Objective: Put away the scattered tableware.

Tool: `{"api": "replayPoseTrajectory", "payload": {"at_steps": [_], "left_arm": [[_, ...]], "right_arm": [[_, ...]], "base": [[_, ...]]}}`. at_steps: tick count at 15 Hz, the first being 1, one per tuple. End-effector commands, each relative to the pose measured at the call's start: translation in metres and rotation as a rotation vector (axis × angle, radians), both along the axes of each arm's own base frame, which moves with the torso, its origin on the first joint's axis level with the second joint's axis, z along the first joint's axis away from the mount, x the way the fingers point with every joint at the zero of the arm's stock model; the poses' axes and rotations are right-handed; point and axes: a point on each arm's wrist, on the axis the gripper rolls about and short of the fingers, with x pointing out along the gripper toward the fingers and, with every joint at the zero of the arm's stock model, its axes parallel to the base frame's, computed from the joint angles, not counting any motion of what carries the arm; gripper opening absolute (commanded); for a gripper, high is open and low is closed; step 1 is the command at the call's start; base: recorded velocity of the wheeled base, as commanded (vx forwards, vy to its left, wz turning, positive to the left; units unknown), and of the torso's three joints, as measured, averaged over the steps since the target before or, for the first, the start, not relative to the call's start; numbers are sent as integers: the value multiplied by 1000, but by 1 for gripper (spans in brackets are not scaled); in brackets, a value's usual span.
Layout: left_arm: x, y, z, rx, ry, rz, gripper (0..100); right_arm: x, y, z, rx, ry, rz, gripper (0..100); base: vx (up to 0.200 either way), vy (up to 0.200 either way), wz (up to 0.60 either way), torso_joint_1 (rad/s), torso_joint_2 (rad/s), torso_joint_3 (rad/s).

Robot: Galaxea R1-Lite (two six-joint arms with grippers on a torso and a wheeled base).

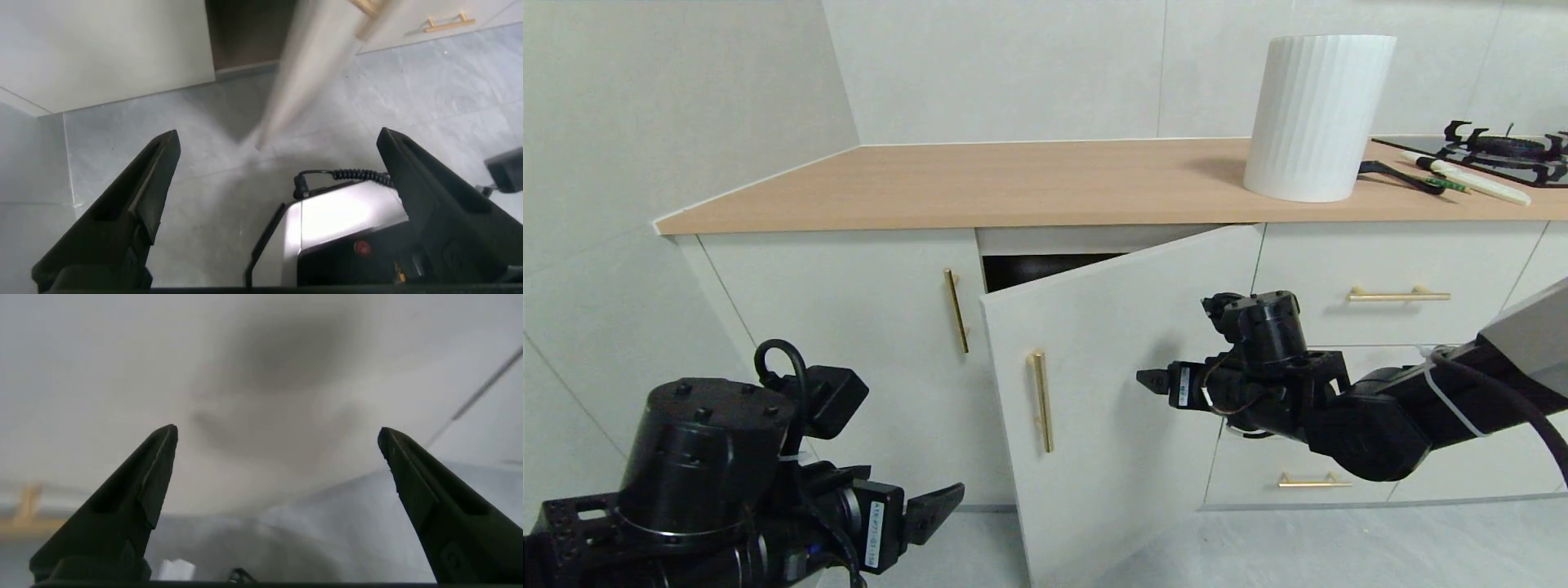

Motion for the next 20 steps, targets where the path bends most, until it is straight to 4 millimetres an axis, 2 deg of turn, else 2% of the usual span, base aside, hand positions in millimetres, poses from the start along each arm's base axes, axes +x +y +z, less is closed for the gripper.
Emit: {"api": "replayPoseTrajectory", "payload": {"at_steps": [1,7,11,20], "left_arm": [[0,0,-1,3,3,-1,100],[0,0,-1,5,6,-1,100],[0,0,-2,4,8,0,100],[0,0,-2,5,9,0,100]], "right_arm": [[5,3,1,22,-1,-10,100],[23,13,0,152,19,-92,100],[57,25,-16,200,-17,-273,100],[87,14,-26,211,-60,-405,100]], "base": [[0,0,0,0,0,0],[0,0,0,0,0,0],[0,0,0,0,0,0],[0,0,0,0,0,0]]}}
